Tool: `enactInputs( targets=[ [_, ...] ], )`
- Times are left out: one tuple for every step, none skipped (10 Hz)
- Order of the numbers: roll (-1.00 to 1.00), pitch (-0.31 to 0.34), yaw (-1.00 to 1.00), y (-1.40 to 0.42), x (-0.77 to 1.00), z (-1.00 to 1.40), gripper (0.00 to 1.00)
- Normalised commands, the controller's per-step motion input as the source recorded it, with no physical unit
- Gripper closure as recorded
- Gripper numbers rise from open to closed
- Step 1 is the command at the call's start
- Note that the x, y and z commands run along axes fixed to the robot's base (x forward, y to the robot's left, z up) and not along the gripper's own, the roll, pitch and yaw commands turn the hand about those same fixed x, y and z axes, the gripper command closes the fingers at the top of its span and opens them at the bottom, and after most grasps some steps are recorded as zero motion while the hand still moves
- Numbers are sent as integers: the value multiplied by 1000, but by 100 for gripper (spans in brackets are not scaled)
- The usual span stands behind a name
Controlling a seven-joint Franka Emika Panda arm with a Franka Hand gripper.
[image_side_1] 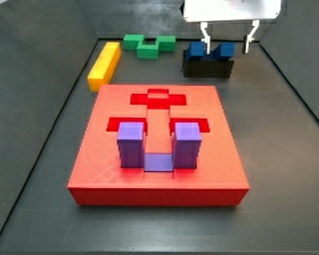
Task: Pick up the blue object. Move up. Place the blue object on the fixture. Regrasp the blue object. Move to above the board. Insert the blue object.
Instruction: Regrasp the blue object.
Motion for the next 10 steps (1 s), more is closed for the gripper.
enactInputs(
  targets=[
    [-394, 0, -97, 346, 326, 420, 0],
    [-269, 137, -94, 351, 260, 571, 0],
    [0, 260, -66, 103, 194, 520, 0],
    [540, 357, -6, 0, 63, 334, 0],
    [1000, 434, 0, -94, 0, 243, 0],
    [1000, 449, 51, -129, -6, 200, 0],
    [1000, 409, 97, -174, -23, 126, 0],
    [1000, 300, 137, -274, -69, 0, 0],
    [1000, 257, 160, -346, -46, 0, 0],
    [1000, 229, 163, -371, -3, 0, 0]
  ],
)
